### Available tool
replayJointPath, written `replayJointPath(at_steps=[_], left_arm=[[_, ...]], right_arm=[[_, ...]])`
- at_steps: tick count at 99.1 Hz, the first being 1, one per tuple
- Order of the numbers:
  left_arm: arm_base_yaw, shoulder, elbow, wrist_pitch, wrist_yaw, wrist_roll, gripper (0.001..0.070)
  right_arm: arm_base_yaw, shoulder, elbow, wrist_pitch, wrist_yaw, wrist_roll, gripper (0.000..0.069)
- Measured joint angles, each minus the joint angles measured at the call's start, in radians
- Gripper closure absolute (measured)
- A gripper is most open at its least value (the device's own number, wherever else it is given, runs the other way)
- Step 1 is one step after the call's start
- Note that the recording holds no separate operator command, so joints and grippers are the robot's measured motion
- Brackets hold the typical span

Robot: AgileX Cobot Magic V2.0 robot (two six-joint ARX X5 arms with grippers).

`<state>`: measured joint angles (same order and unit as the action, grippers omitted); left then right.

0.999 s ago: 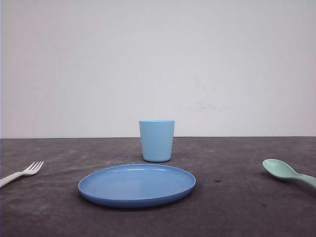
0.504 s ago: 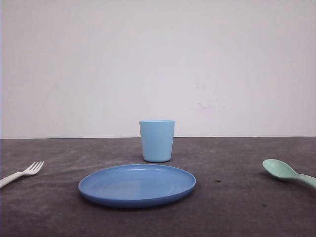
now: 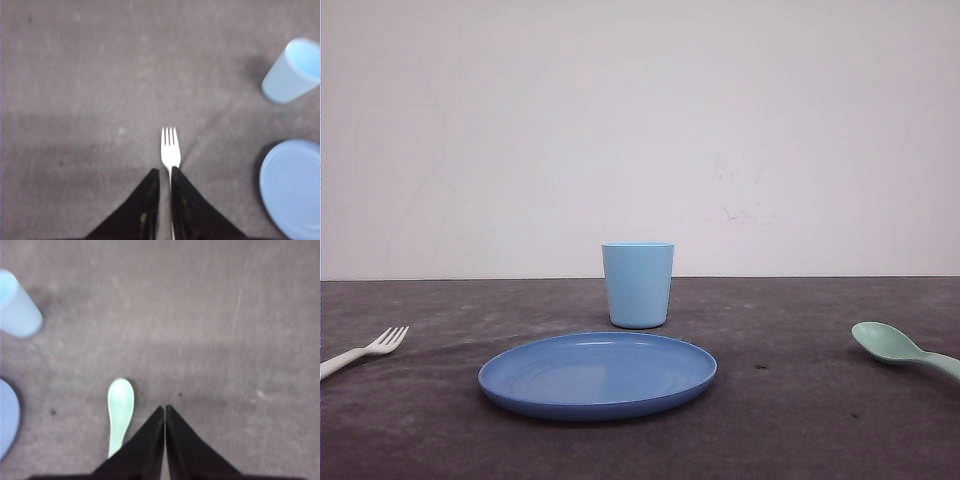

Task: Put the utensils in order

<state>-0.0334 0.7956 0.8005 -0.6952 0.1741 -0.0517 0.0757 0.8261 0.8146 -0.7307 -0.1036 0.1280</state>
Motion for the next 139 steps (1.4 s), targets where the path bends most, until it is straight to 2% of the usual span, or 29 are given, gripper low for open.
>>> replayJointPath(at_steps=[10,30,36,41,47,54,59,68,74,90,107,139], left_arm=[[0.000,0.031,0.000,-0.006,-0.018,0.008,0.0695],[0.000,0.029,0.000,-0.006,-0.019,0.011,0.0695],[0.000,0.029,0.000,-0.008,-0.019,0.011,0.0695],[0.000,0.029,0.000,-0.011,-0.019,0.011,0.0682],[0.000,0.029,0.000,-0.017,-0.019,0.012,0.0629],[0.000,0.029,0.000,-0.024,-0.019,0.015,0.0508],[0.000,0.029,0.000,-0.028,-0.018,0.016,0.0407],[0.000,0.029,0.000,-0.028,-0.016,0.019,0.0277],[0.000,0.029,0.000,-0.028,-0.010,0.018,0.0247],[-0.026,0.053,0.000,-0.028,0.007,0.006,0.0232],[-0.079,0.152,0.000,-0.027,0.006,-0.023,0.0233],[-0.158,0.421,0.000,0.052,-0.060,-0.060,0.0234]], right_arm=[[0.000,0.044,0.000,-0.015,0.009,-0.011,0.0686],[0.000,0.068,0.000,-0.034,0.029,-0.035,0.0686],[0.000,0.068,0.000,-0.035,0.029,-0.043,0.0661],[0.000,0.068,0.000,-0.037,0.029,-0.047,0.0586],[0.000,0.068,0.000,-0.037,0.029,-0.048,0.0446],[0.000,0.068,0.000,-0.037,0.029,-0.049,0.0273],[0.000,0.068,0.000,-0.037,0.029,-0.050,0.0175],[0.000,0.068,0.000,-0.037,0.029,-0.050,0.0056],[0.000,0.068,0.000,-0.037,0.028,-0.050,0.0014],[0.000,0.068,0.000,-0.037,0.028,-0.053,0.0011],[0.000,0.068,0.000,-0.037,0.028,-0.053,0.0011],[0.000,0.068,0.000,-0.037,0.028,-0.053,0.0011]])
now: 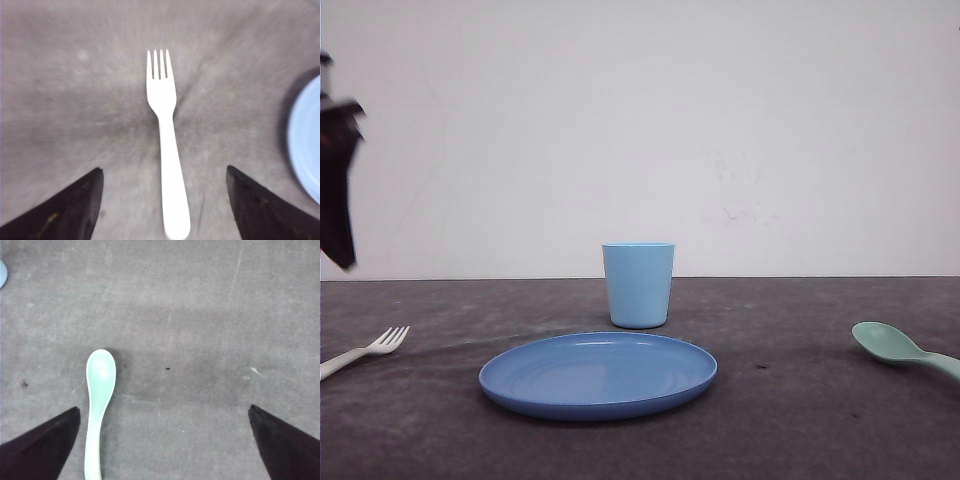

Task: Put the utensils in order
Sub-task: 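Lower the left gripper onto the white fork and close on its handle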

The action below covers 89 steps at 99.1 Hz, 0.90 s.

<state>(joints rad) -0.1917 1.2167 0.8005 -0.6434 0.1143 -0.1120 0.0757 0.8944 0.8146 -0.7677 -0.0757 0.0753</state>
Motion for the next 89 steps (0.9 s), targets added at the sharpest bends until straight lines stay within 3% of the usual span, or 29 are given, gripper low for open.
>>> replayJointPath(at_steps=[17,35,46,66,89], left_arm=[[-0.036,0.108,0.000,0.088,-0.024,-0.024,0.0234],[-0.089,0.180,0.000,0.133,-0.109,-0.035,0.0237],[-0.108,0.219,0.000,0.150,-0.136,-0.035,0.0248],[-0.121,0.258,0.000,0.165,-0.142,-0.035,0.0307],[-0.121,0.275,0.004,0.168,-0.151,-0.038,0.0318]], right_arm=[[0.000,0.000,0.000,0.000,0.000,0.000,0.0011],[0.000,0.000,0.000,0.000,0.000,0.000,0.0011],[0.000,0.000,0.000,0.000,0.000,0.000,0.0011],[0.000,0.000,0.000,0.000,0.000,0.000,0.0011],[0.000,0.000,0.000,0.000,0.000,0.000,0.0011]])
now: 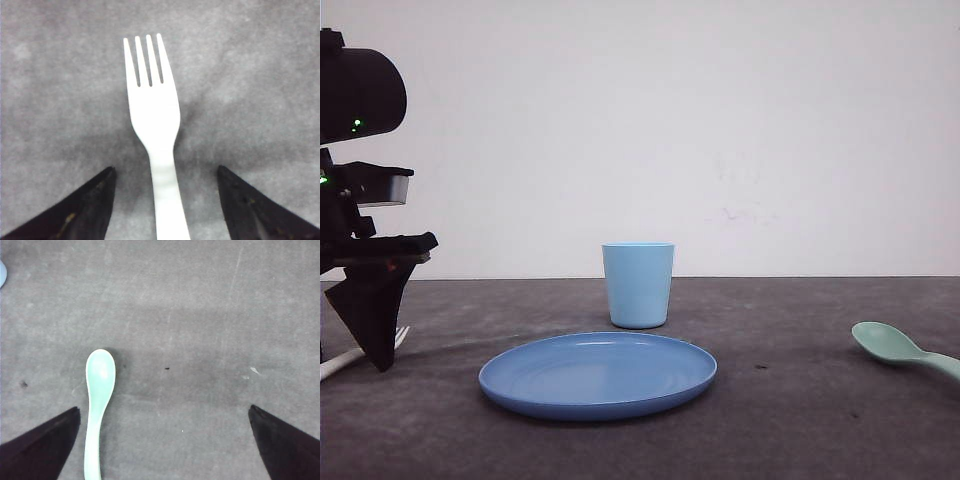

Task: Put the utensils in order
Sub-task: 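Lower the left gripper onto the white fork and close on its handle, then lift the white fork with the left gripper and carry it over the cup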

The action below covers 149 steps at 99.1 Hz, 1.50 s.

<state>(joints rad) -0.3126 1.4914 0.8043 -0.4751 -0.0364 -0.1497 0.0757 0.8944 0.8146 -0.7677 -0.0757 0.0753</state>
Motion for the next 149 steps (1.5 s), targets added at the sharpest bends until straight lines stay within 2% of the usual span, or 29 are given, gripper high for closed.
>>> replayJointPath(at_steps=[9,25,41,84,107,117,125,149], left_arm=[[0.000,0.002,0.001,0.000,-0.005,0.000,0.0343],[0.000,0.004,0.003,0.004,-0.007,0.000,0.0542],[-0.003,0.006,0.006,0.005,0.007,0.000,0.0666],[-0.019,0.007,0.051,-0.009,0.017,-0.002,0.0670],[-0.060,0.003,0.177,0.093,0.158,-0.028,0.0670],[-0.085,0.003,0.211,0.188,0.228,-0.040,0.0670],[-0.107,0.002,0.221,0.313,0.271,-0.052,0.0670],[-0.172,0.002,0.221,0.708,0.278,-0.060,0.0670]], right_arm=[[0.000,0.000,0.000,0.000,0.000,0.000,0.0011],[0.000,0.000,0.000,0.000,0.000,0.000,0.0011],[0.000,0.000,0.000,0.000,0.000,0.000,0.0011],[0.000,0.000,0.000,0.000,0.000,0.000,0.0011],[0.000,0.000,0.000,0.000,0.000,0.000,0.0011],[0.000,0.000,0.000,0.000,0.000,0.000,0.0011],[0.000,0.000,0.000,0.000,0.000,0.000,0.0011],[0.000,0.000,0.000,0.000,0.000,0.000,0.0011]])
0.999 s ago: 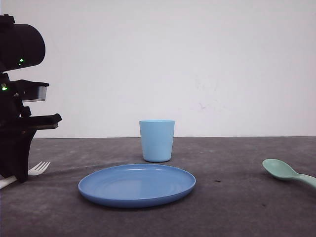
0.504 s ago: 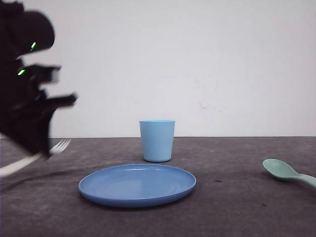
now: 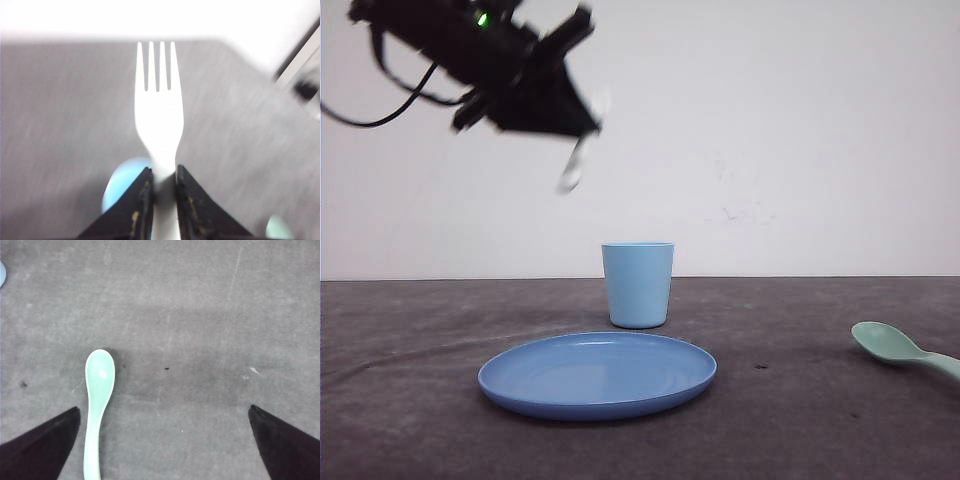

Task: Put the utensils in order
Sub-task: 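Lift the white fork with the left gripper and carry it over the cup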

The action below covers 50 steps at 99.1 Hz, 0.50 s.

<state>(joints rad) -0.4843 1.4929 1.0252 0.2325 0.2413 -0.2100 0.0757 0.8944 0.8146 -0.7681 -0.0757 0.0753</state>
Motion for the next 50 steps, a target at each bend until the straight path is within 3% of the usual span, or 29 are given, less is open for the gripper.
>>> replayJointPath(at_steps=[21,50], left_arm=[[-0.023,0.045,0.000,0.252,-0.006,0.064,0.0670],[-0.022,0.238,0.000,0.512,-0.006,0.088,0.0670]], right_arm=[[0.000,0.000,0.000,0.000,0.000,0.000,0.0011],[0.000,0.000,0.000,0.000,0.000,0.000,0.0011]])
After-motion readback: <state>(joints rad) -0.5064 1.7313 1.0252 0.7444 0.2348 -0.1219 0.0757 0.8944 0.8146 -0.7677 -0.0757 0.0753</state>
